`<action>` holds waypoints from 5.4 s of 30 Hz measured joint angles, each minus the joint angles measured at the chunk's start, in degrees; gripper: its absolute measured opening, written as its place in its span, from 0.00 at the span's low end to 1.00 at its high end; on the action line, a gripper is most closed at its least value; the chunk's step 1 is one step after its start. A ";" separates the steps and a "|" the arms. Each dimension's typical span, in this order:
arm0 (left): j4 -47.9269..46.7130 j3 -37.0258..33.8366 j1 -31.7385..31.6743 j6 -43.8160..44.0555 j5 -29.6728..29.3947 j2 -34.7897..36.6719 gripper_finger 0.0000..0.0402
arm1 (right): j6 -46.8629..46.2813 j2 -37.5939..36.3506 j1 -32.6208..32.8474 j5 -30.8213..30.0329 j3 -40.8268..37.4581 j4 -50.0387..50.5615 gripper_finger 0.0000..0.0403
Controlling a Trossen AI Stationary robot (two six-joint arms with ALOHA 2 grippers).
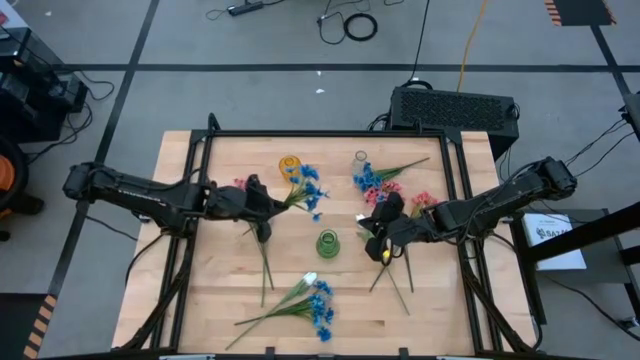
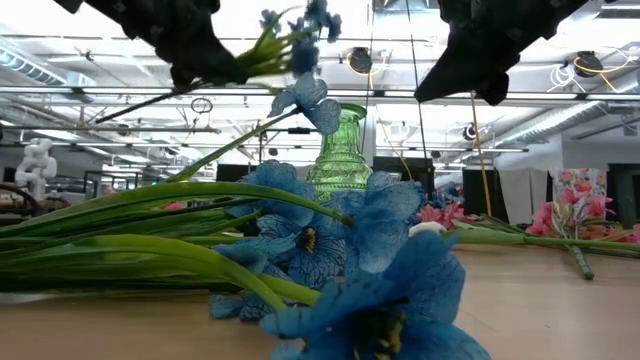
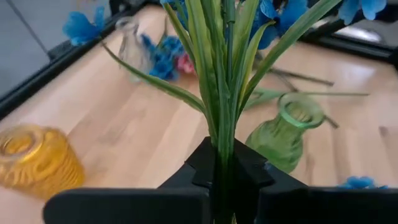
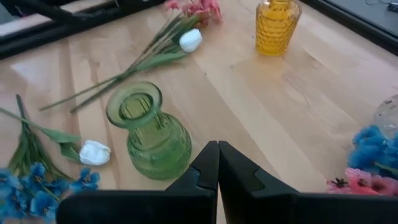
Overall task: Sort flowers into vase by color
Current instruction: Put the top left blue flowers into the yellow vase
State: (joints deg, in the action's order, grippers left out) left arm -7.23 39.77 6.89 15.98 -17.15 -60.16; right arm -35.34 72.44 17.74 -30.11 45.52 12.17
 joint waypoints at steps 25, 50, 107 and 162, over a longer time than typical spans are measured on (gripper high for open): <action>31.37 0.00 8.46 -14.83 -1.68 -0.04 0.07 | 1.72 0.02 0.00 0.15 0.02 -2.07 0.00; 46.80 0.02 7.90 -23.76 -2.23 -3.94 0.07 | 22.61 4.61 -1.18 -0.39 0.02 -24.84 0.00; 53.77 0.00 8.09 -25.44 8.28 -16.22 0.07 | 36.09 11.85 -1.64 10.97 0.02 -61.71 0.80; 60.94 6.37 6.54 -28.38 8.96 -28.04 0.07 | 40.62 11.80 -3.56 18.25 0.02 -67.34 0.79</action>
State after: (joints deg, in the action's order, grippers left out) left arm 53.71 46.14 13.43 -12.40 -8.19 -88.20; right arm 5.28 84.25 14.17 -11.86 45.54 -55.18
